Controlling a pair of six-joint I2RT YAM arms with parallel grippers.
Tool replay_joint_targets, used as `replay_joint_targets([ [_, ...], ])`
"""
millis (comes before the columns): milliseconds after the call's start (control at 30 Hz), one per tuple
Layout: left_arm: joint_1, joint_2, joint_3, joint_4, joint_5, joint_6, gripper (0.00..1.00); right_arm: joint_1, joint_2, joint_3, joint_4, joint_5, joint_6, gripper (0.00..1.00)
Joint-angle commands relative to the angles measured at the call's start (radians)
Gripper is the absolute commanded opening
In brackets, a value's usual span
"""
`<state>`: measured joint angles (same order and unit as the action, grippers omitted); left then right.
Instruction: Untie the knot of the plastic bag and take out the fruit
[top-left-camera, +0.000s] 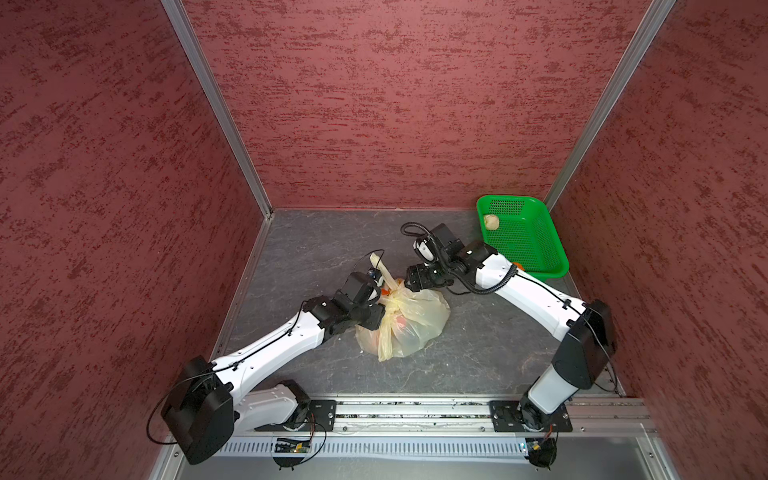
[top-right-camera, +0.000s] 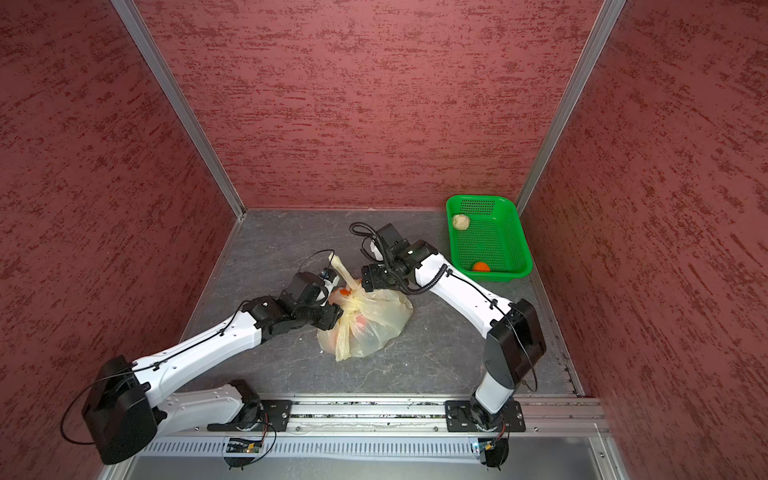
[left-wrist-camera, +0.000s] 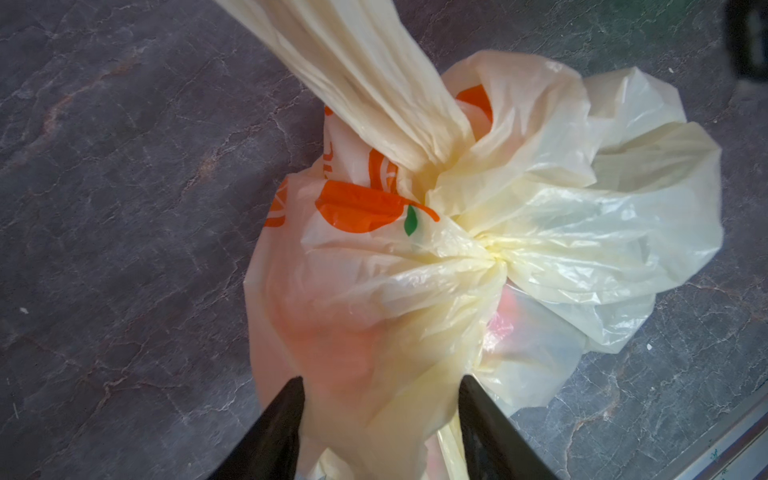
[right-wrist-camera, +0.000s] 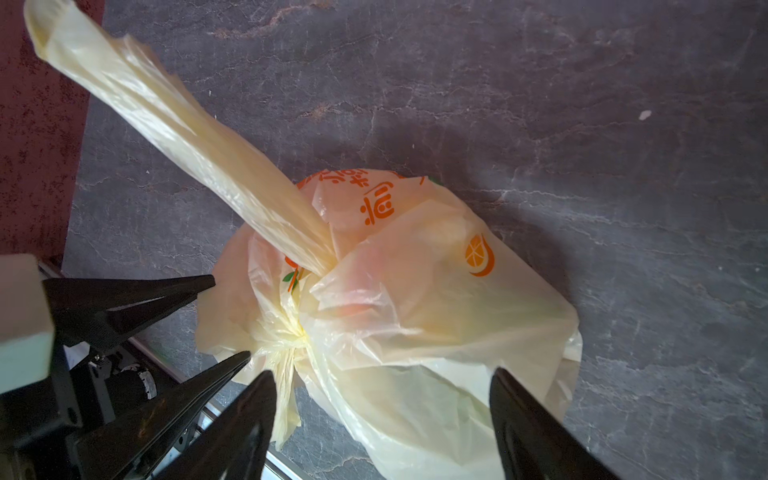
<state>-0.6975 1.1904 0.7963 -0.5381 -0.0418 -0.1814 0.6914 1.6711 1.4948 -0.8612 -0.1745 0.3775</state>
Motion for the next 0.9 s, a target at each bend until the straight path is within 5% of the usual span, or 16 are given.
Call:
replay_joint_targets([
  [0, -0.004, 0.018, -0.017, 0.015, 0.013, 0.011, 0.57, 0.024, 0.026, 0.022, 0.017, -0.008, 0.000, 0.82],
  [400, -0.006, 0.010, -0.044, 0.088, -0.024, 0.022, 0.03, 0.079, 0.124, 0.052, 0.037, 0.010, 0.004, 0.76],
  [500, -0.005, -0.006, -0.049, 0.097, -0.023, 0.021, 0.00, 0.083, 0.135, 0.051, 0.052, 0.006, 0.013, 0.63],
  [600, -0.005, -0.033, -0.063, 0.112, -0.022, 0.010, 0.00, 0.083, 0.139, 0.045, 0.059, 0.012, 0.023, 0.32],
  [733, 0.007, -0.065, -0.069, 0.114, -0.018, -0.002, 0.00, 0.081, 0.113, 0.032, 0.042, 0.059, 0.029, 0.06],
  [867, 0.039, -0.105, -0.076, 0.122, 0.001, -0.016, 0.00, 0.042, 0.030, -0.042, 0.038, 0.103, 0.060, 0.00],
])
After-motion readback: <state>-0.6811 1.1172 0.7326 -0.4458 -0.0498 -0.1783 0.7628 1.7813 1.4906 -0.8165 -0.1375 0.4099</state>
